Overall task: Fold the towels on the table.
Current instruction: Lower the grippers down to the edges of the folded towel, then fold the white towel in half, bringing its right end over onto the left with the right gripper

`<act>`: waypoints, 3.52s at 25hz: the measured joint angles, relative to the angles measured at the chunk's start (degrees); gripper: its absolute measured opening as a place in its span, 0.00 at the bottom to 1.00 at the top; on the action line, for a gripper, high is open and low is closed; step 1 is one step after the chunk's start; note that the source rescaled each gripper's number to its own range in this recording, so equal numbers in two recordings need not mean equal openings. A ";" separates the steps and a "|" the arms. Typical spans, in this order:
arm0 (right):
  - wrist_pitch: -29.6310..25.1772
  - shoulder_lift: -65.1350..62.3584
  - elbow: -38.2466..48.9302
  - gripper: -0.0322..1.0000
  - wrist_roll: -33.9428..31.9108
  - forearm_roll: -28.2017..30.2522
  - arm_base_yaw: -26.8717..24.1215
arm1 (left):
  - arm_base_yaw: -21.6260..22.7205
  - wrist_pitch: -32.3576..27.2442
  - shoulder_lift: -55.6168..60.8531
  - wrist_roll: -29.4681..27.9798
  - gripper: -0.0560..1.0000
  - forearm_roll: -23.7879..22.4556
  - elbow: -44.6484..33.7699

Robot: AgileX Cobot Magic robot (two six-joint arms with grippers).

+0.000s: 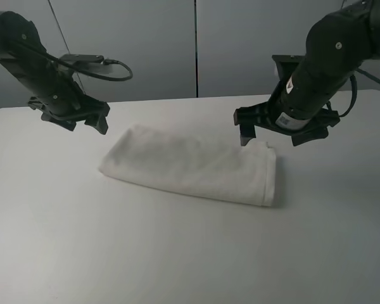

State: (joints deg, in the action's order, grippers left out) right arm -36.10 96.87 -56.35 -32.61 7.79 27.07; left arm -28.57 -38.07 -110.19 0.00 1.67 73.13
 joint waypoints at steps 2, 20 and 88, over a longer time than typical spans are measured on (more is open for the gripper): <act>-0.88 1.85 0.00 1.00 1.81 -1.55 -1.30 | 0.00 -0.68 -2.86 0.97 0.93 0.94 2.35; -2.34 13.40 -5.16 1.00 5.38 -7.09 -3.06 | 0.00 -3.78 -14.79 4.51 0.93 3.80 7.57; -2.48 8.90 -9.12 0.05 46.88 -62.74 -4.84 | 0.00 -5.27 -15.13 4.54 0.93 -0.25 8.05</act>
State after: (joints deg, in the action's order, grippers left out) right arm -38.58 105.77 -65.47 14.27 -54.95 22.23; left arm -28.57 -43.34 -125.31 4.54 1.41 81.18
